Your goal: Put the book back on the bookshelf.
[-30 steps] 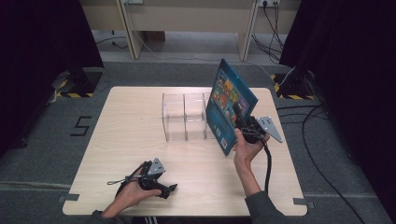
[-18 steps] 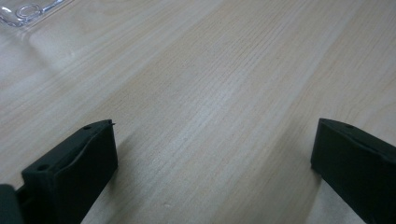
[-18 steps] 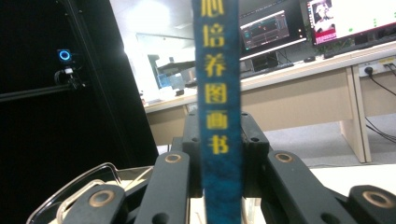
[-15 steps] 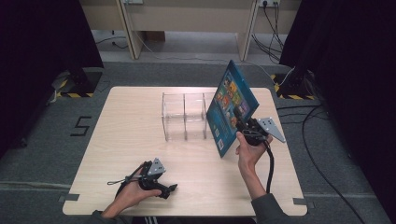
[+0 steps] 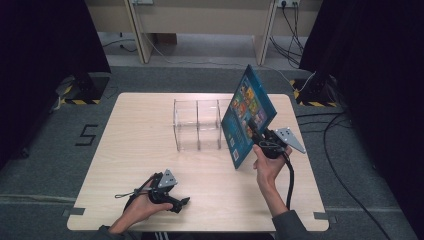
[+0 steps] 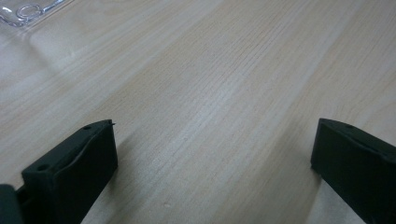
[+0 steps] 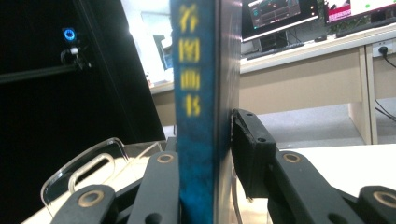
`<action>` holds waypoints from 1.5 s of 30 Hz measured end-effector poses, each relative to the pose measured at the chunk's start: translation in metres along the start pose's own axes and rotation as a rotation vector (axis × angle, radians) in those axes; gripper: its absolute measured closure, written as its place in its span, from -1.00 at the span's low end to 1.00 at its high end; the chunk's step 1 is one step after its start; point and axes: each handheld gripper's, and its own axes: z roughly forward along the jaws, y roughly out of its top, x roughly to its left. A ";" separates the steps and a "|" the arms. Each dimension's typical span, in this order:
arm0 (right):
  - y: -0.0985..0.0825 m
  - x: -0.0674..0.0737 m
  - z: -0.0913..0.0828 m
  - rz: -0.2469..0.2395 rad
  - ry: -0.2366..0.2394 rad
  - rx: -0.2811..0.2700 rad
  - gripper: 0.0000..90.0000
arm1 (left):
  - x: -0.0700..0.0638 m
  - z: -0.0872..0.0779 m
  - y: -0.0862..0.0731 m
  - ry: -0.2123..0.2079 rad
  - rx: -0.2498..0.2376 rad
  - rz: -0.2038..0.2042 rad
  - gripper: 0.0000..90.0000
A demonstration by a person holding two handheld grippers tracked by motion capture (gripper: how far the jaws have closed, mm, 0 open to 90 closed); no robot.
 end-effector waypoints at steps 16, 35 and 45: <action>-0.001 -0.001 -0.011 0.006 0.026 0.072 0.16 | 0.000 0.000 0.000 0.000 0.000 0.000 -1.00; 0.003 -0.007 -0.032 -0.005 0.078 0.118 0.02 | 0.000 0.000 0.000 -0.001 0.000 0.001 -1.00; 0.003 -0.007 -0.035 -0.003 0.081 0.124 -0.14 | 0.000 0.000 0.000 -0.004 0.000 0.003 -1.00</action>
